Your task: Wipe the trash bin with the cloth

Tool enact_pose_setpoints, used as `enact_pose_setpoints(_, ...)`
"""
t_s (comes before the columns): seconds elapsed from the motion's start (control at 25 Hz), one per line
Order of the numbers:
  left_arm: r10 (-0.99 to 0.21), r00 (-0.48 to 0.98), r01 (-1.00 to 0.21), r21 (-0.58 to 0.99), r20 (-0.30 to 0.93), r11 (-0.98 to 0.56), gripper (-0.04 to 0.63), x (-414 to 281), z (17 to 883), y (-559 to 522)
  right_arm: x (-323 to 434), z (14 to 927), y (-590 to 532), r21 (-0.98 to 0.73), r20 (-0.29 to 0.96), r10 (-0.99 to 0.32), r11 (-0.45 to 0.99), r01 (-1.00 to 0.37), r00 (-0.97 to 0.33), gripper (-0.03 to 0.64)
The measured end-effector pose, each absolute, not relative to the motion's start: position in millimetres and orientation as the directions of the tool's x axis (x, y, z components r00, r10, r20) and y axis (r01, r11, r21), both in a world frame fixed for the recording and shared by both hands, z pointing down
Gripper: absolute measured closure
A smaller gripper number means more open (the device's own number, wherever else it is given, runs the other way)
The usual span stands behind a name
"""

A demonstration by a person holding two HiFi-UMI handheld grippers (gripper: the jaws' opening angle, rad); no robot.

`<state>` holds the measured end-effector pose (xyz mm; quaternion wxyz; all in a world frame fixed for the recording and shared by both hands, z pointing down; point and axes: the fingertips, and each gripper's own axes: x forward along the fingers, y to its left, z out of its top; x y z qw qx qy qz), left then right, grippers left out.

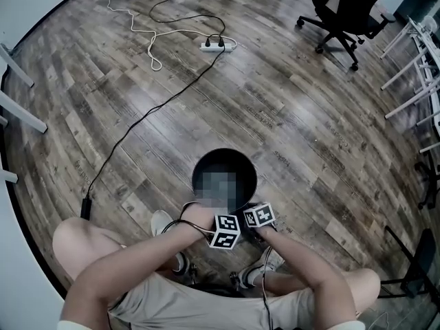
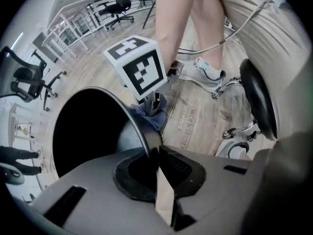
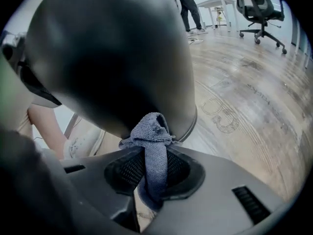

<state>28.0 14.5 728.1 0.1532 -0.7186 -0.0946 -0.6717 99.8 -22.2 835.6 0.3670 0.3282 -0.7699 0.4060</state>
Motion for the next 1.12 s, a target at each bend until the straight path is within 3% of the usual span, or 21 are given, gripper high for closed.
enact_pose_setpoints(0.2,-0.048,0.071,0.269,-0.066,0.996,-0.961,0.563,42.2,728.9,13.4,113.5,877.9,-26.3,-0.386,0.841,-0.236,0.369,-0.845,-0.487,0.534)
enact_pose_setpoints(0.4,-0.059,0.105,0.290,-0.087,0.993,-0.953,0.561,44.7,727.0,15.4,117.9,877.8,-20.1,-0.383,0.867,-0.229,0.260,-0.886,-0.442,0.534)
enact_pose_setpoints(0.56,0.039,0.131,0.353,-0.010,0.991,-0.936,0.474,34.9,714.5,27.1,122.0,836.7,-6.8,-0.385,0.870,-0.234,0.228,-0.894,-0.434,0.534)
enact_pose_setpoints(0.68,0.105,0.147,0.466,0.024,0.984,-0.885,0.389,21.8,703.6,31.6,123.7,799.9,9.0,-0.398,0.861,-0.224,0.262,-0.879,-0.456,0.534)
enact_pose_setpoints(0.8,0.122,0.131,0.538,0.033,0.984,-0.842,0.388,3.7,701.6,24.3,112.2,759.0,19.2,-0.394,0.861,-0.177,0.358,-0.847,-0.476,0.534)
enact_pose_setpoints(0.96,0.051,0.045,0.572,0.016,0.998,-0.820,0.388,-19.9,717.9,7.2,79.4,696.9,18.8,-0.390,0.818,-0.194,0.503,-0.771,-0.541,0.534)
enact_pose_setpoints(1.12,-0.052,0.021,0.632,-0.053,0.998,-0.773,0.418,-23.5,729.8,-0.6,65.4,666.9,4.8,-0.403,0.795,-0.222,0.503,-0.765,-0.565,0.535)
